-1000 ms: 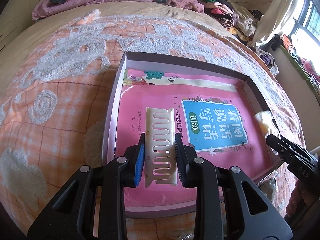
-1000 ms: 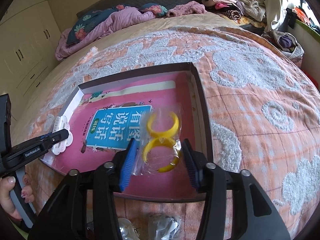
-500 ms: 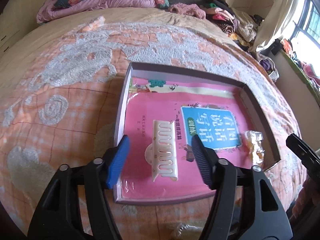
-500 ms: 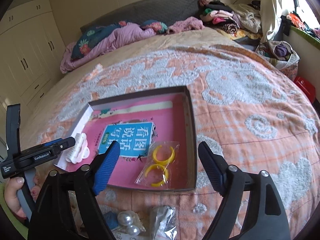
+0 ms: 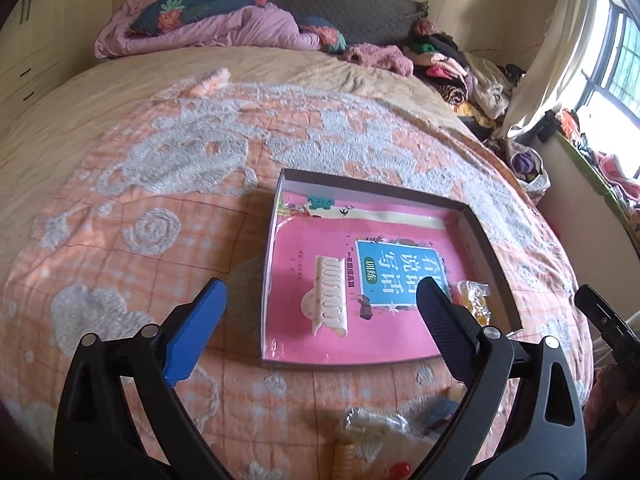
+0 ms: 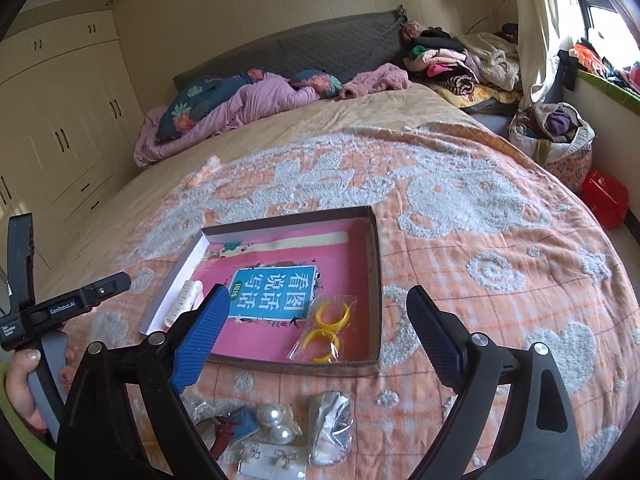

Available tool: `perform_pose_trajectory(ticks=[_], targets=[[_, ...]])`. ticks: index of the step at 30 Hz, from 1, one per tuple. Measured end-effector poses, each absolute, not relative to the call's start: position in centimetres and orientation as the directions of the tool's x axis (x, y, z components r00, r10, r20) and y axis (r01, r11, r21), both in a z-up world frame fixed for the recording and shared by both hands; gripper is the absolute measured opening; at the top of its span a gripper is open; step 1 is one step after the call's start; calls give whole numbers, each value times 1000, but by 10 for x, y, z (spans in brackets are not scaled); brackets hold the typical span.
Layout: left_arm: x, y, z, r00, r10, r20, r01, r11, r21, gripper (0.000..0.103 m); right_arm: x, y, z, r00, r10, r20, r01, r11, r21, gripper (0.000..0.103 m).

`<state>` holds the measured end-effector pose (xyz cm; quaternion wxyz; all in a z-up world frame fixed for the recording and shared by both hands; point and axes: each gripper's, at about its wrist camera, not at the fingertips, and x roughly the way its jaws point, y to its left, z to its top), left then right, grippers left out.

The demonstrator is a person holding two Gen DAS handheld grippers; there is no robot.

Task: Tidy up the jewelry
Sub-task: 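Move the left gripper back over the loose jewelry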

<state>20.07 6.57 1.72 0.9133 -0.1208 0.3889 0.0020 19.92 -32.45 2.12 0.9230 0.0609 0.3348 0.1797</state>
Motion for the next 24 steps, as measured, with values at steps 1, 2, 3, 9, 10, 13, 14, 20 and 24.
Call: perform_pose_trajectory(ticks=[1, 2, 3, 9, 10, 13, 14, 20, 24], targets=[[198, 65, 19, 700, -90, -708, -96, 971, -219, 89, 196, -326, 23, 713, 374, -593, -293, 927, 233, 89], [193, 64, 21, 704, -90, -704, -94, 971, -218, 89, 194, -326, 25, 714, 376, -591, -295, 927, 233, 89], [191, 64, 23, 706, -90, -702, -93, 971, -218, 89, 192, -327, 27, 715, 376, -589, -295, 927, 233, 89], [166, 58, 29, 716, -94, -691, -68, 977, -203, 89, 177, -333, 34, 720, 384, -578, -305, 923, 233, 90], [163, 57, 29, 716, -99, -691, -61, 977, -203, 89, 174, -334, 34, 721, 384, -576, -306, 923, 233, 90], [153, 51, 29, 714, -109, -691, -40, 980, -197, 89, 167, -336, 36, 720, 388, -576, -312, 922, 232, 90], [150, 50, 29, 713, -112, -692, -35, 980, -195, 89, 165, -336, 36, 719, 389, -576, -314, 921, 231, 90], [134, 38, 22, 698, -143, -702, 1, 980, -199, 89, 150, -338, 35, 712, 398, -578, -330, 917, 225, 90], [125, 28, 16, 685, -166, -710, 32, 980, -198, 89, 143, -340, 32, 705, 400, -586, -338, 915, 218, 91]])
